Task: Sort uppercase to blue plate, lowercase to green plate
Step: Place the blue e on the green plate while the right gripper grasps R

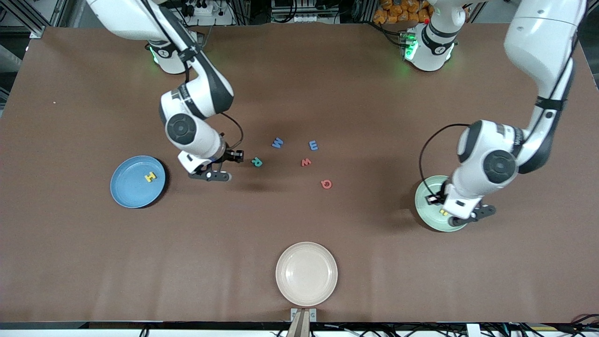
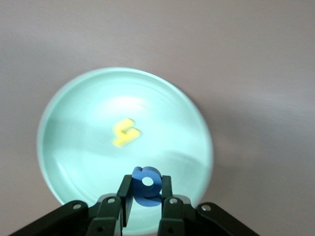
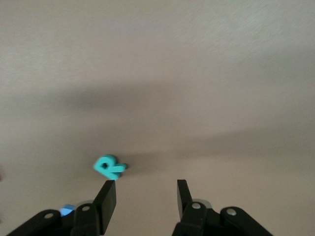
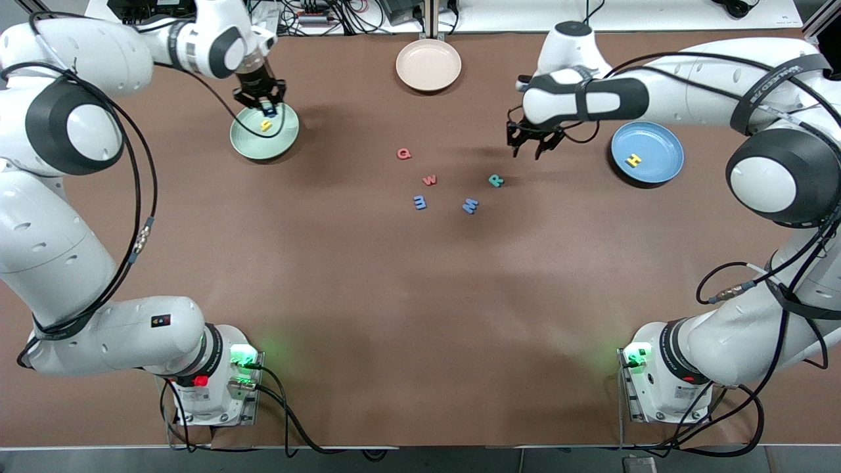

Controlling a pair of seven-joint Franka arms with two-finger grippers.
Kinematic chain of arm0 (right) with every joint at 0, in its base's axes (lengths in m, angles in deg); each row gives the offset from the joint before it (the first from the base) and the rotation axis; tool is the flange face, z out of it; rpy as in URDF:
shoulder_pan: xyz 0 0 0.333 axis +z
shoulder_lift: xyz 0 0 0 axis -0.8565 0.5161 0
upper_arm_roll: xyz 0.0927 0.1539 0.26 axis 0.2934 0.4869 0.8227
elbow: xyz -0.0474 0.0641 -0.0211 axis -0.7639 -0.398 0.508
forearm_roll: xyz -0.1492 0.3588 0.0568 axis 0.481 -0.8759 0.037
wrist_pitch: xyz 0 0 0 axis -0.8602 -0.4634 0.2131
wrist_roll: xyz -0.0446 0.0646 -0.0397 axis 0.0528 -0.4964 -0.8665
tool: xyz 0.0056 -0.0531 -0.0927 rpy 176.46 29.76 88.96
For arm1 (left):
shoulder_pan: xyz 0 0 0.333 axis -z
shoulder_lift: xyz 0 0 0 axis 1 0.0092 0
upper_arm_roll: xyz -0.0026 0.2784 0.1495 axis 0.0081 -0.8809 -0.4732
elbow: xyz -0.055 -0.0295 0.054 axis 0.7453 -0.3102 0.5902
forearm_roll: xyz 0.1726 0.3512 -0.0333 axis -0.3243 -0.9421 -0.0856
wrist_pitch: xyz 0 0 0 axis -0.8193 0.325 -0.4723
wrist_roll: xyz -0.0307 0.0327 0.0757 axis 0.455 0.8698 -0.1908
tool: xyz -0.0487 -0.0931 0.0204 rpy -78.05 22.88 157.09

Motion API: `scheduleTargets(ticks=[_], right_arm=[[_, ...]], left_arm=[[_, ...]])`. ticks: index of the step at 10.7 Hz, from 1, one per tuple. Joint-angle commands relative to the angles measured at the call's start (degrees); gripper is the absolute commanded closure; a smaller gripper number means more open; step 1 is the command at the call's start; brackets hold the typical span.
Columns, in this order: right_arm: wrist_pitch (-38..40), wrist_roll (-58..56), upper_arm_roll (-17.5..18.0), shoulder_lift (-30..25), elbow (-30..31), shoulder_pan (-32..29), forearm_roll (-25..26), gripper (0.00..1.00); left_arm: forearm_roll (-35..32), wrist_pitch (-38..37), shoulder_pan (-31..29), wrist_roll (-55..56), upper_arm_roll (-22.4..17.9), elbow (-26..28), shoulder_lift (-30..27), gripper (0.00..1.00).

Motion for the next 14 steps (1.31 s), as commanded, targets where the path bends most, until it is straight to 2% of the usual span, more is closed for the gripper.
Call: scheduleTargets(ticks=[1, 2, 3, 4, 5, 7, 9, 10, 12, 14], right_arm=[[-10.8, 5.6, 1.2, -2.3, 7.4, 2.1, 0.2, 0.41], [-13.2, 6.7, 1.2, -1.8, 8.2, 3.6, 0.8, 0.39], [-13.5, 7.4, 1.2, -1.3, 8.1, 3.7, 1.5, 0.27], [-13.6, 7.6, 1.2, -1.1, 8.1, 3.8, 2.7, 0.23], [-13.6, 8.7, 1.2, -0.5, 8.1, 3.8, 3.5, 0.23], [-13.9, 15.4, 1.2, 1.1, 7.5, 5.6, 10.2, 0.24], [-14.7, 22.6, 1.2, 3.8, 5.3, 5.8, 18.2, 0.24], [-14.9, 23.8, 1.2, 5.1, 4.2, 5.7, 19.3, 0.24], [-19.5, 24.8, 1.2, 6.5, 4.3, 5.8, 19.4, 0.24], [-21.4, 24.8, 1.2, 8.2, 4.0, 5.8, 19.5, 0.24]], left_arm=[[-1.2, -0.5, -1.5, -8.0, 0.8, -3.8, 4.5, 1.0], [-1.1, -0.5, -2.4, -12.5, 0.5, -4.9, 5.8, 0.86], [-1.2, -0.5, -3.1, -14.2, 0.4, -5.2, 5.7, 0.58], [-1.2, -0.5, -2.9, -14.1, 0.5, -5.4, 5.4, 0.52], [-1.2, -0.7, -2.6, -13.8, 0.6, -5.3, 4.5, 0.31], [-1.2, -2.1, -1.4, -13.6, 1.2, -5.3, 2.7, 0.23], [-0.3, -4.7, 2.3, -12.2, 2.1, -5.3, 0.4, 0.23], [-0.2, -5.5, 3.0, -8.1, 3.4, -5.3, 0.0, 0.23], [-0.6, -7.6, 3.7, 0.7, 8.7, -5.3, -0.2, 0.23], [-0.6, -9.3, 7.8, 7.8, 10.5, -5.0, -0.2, 0.24]])
